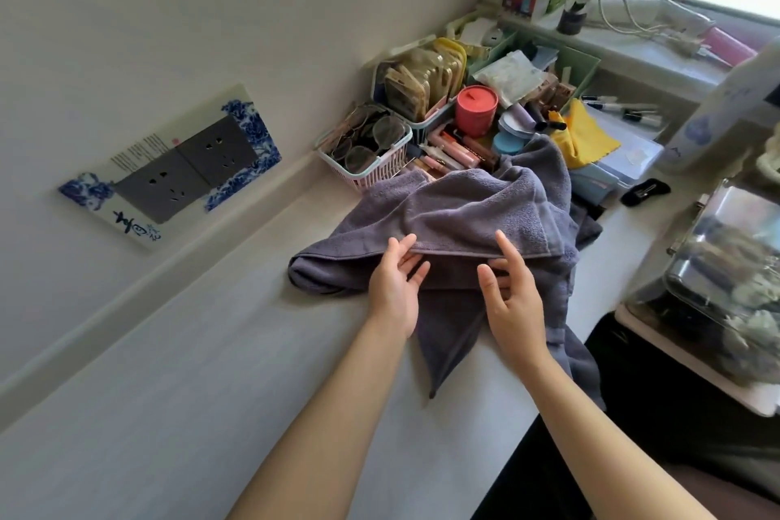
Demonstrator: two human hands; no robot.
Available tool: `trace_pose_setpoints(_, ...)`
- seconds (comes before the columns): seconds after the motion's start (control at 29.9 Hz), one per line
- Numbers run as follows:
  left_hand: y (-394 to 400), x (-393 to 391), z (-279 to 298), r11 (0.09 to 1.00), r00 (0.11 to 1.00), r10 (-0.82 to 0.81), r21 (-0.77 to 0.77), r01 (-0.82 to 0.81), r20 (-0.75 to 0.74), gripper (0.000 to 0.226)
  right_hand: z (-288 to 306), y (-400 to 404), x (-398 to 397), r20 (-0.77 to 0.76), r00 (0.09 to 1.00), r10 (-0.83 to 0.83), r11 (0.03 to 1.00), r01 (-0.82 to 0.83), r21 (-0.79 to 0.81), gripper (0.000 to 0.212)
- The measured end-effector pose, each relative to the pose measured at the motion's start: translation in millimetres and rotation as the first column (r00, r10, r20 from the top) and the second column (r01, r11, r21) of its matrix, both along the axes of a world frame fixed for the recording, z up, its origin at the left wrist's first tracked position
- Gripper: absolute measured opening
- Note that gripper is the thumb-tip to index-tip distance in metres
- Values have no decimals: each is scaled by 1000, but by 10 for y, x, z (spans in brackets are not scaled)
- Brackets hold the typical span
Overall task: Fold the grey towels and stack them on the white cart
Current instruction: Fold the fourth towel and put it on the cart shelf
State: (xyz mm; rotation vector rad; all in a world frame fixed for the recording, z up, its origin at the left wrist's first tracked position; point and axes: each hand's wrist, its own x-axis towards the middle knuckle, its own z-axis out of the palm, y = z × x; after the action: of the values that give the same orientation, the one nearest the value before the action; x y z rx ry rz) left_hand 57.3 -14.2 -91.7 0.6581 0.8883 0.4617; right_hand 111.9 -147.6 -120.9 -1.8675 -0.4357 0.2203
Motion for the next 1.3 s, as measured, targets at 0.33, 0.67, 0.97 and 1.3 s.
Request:
trace_pose_setpoints(0.33,219,-942,502,933,960,276,231,-278,40,31,447,450,-395,77,996,41,999,-43,34,52)
trace_pose_setpoints(0.67,455,-2597,921,726,782,611,309,-615,119,30,881,1057,-1708,325,854,406,908,-416,-41,62)
trace_pose_setpoints(0.97,461,-4733,667,573,585,809,154,-805,48,30,841,1200,-3582,411,545,731,661,-715,-227,61)
trace_pose_setpoints(1.3,37,-5726,267,829,834,547,-96,-551,-72,29,528,982,-4725,297,382,875,474,-803,-362,69)
